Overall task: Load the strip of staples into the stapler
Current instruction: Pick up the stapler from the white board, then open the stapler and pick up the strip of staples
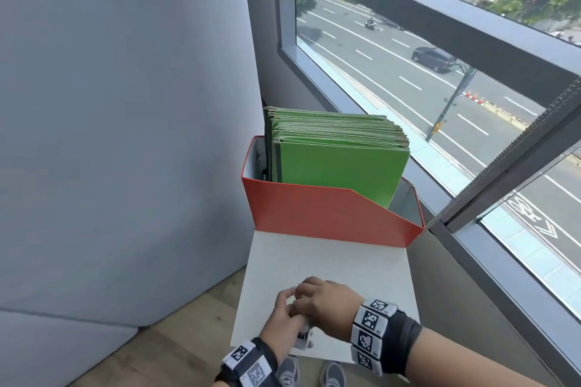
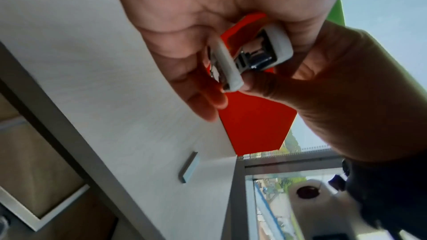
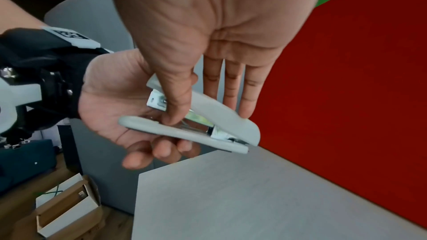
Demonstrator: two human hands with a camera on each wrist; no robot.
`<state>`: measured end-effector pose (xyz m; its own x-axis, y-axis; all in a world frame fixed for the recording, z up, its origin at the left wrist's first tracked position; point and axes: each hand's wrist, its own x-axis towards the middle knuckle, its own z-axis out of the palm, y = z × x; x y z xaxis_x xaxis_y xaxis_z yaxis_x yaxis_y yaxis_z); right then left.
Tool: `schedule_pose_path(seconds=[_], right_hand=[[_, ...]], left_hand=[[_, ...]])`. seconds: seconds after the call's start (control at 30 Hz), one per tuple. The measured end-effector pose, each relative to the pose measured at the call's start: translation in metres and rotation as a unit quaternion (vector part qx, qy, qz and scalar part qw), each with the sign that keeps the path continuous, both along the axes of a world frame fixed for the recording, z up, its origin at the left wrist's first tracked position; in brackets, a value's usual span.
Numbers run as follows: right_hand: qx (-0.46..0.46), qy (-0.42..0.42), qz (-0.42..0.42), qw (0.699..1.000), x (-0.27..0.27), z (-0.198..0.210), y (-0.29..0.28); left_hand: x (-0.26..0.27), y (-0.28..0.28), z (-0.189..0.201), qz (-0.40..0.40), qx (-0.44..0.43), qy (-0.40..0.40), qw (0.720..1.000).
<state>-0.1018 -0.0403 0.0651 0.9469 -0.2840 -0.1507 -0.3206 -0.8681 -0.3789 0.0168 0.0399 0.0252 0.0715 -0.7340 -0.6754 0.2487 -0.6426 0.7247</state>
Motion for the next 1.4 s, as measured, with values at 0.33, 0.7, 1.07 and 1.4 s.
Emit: schedule_pose_path(seconds=[0.33, 0.7, 1.07, 1.4], right_hand=[[0.015, -0.021, -0.029, 0.999, 0.008, 0.027, -0.031], [-0.045, -0.053, 0.003, 0.998, -0.009, 0.035, -0.035], [0.05, -0.129, -0.044, 0.989, -0.023, 0.07, -0.064], [0.467, -0.248, -0.302, 0.793, -0.028, 0.072, -0.107]], left_hand=[[0.01, -0.022, 0.022, 0.045, -0.035, 0.207, 0.977], [-0.009, -0.054, 0.022, 0.063, 0.053, 0.176, 0.981], [-0.019, -0.068, 0.015, 0.041, 0.024, 0.169, 0.984], [-0.017, -0.064, 0.02, -0.022, -0.053, 0.171, 0.984]])
